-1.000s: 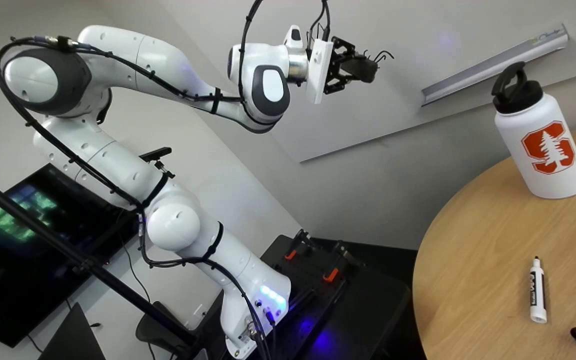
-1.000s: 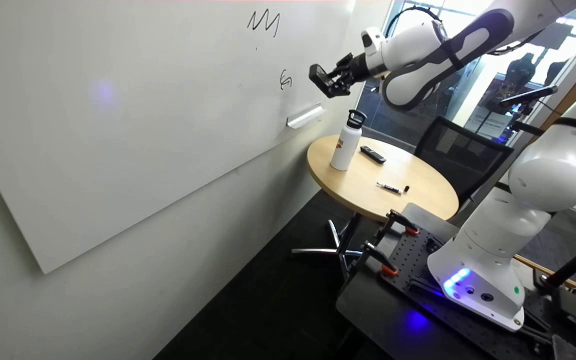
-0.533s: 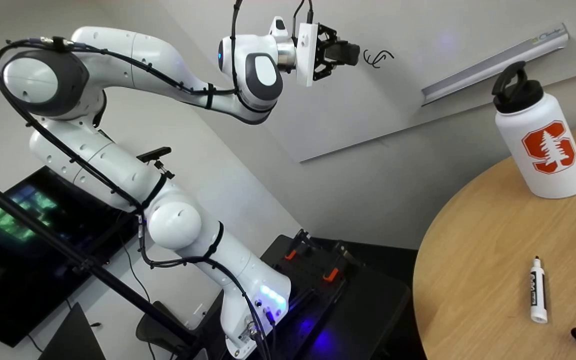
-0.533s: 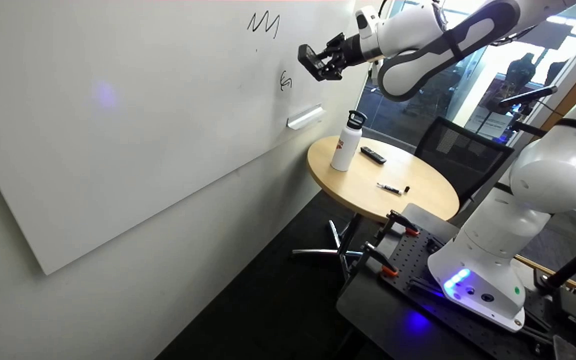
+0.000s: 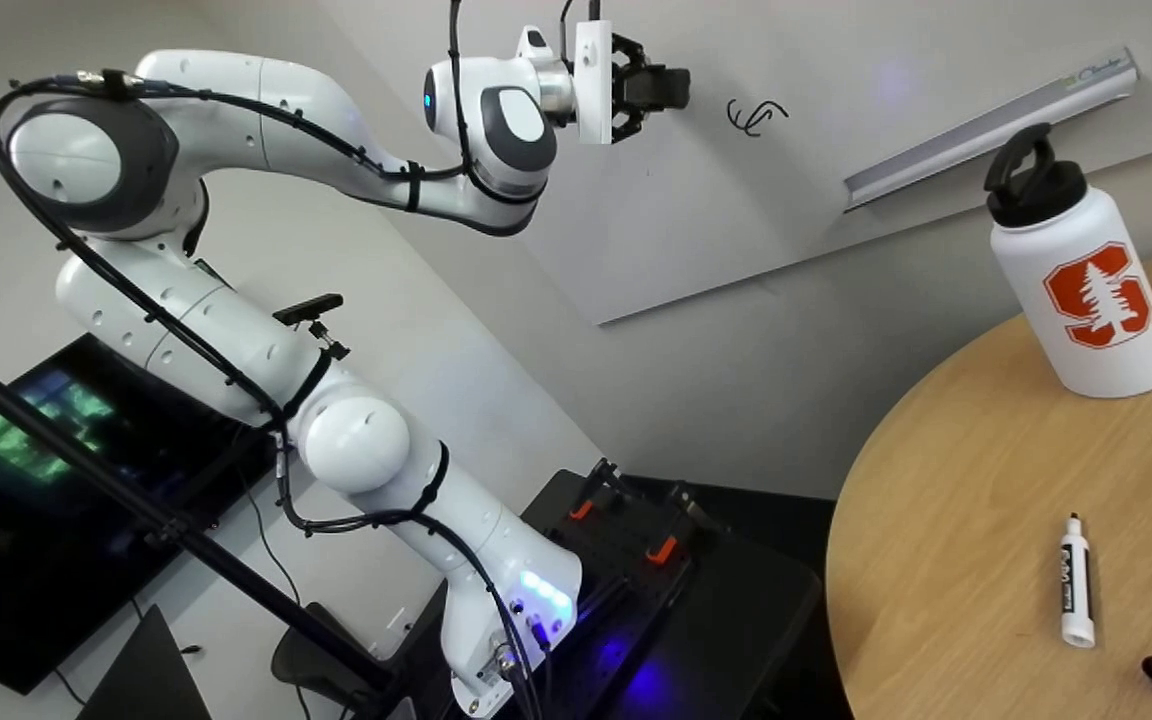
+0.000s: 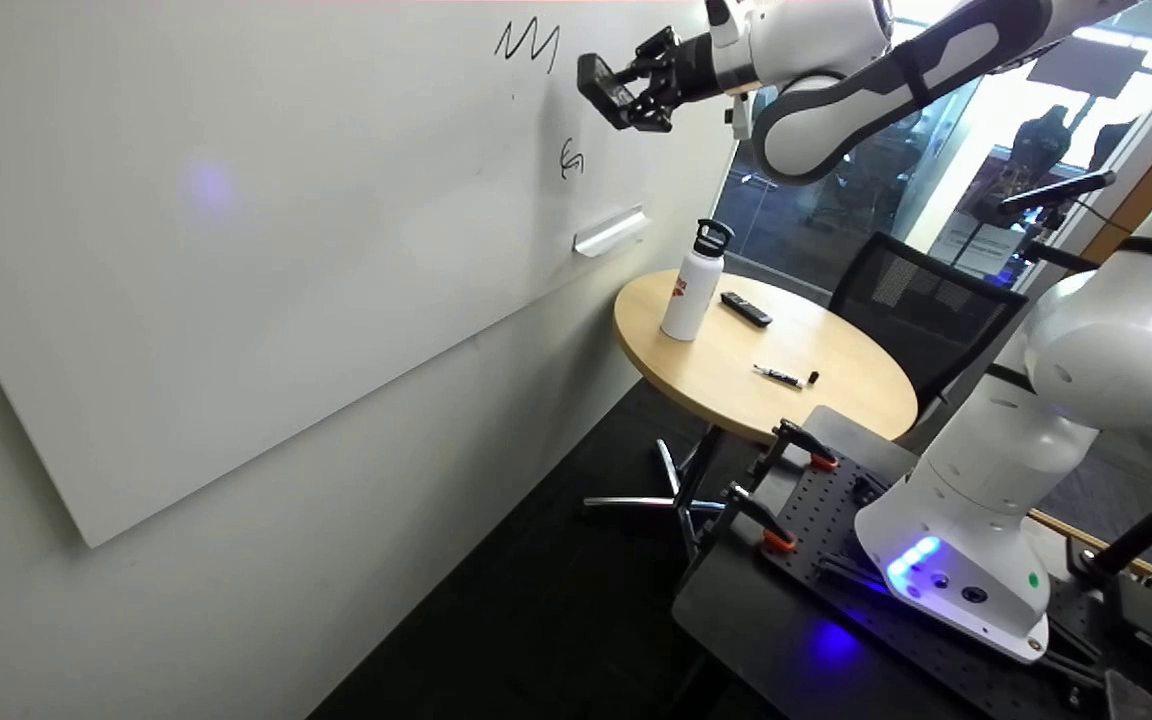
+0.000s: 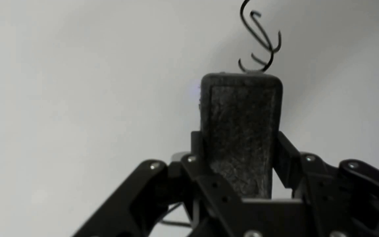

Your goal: Use the duster to erase the left writings on the white board

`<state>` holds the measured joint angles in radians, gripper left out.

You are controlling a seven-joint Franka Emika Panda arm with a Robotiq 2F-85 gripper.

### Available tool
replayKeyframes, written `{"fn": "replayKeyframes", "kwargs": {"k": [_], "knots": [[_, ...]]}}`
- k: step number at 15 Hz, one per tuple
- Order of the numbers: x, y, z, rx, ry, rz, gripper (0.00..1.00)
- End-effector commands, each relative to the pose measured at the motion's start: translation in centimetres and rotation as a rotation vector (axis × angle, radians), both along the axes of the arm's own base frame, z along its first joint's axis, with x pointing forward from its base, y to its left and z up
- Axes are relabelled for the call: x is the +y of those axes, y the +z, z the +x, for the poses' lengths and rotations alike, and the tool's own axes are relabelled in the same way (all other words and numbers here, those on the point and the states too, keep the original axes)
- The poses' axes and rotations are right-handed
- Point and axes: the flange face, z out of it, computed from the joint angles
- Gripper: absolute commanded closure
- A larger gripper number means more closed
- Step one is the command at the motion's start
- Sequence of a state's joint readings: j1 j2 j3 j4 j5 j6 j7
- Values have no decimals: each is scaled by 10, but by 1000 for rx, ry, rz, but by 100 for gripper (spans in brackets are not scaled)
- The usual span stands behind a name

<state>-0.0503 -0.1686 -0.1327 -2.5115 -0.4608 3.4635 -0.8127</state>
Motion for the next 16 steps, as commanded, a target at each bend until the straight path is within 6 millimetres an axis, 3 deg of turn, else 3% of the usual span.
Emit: {"fn": "replayKeyframes", "kwargs": {"k": [1,2,5,16], "knots": [[26,35,12,-74,114,-104,72],[20,17,7,-36,69,-46,47],[30,30,11,-63,102,-74,47],[27,29,11,-62,101,-78,47]]}}
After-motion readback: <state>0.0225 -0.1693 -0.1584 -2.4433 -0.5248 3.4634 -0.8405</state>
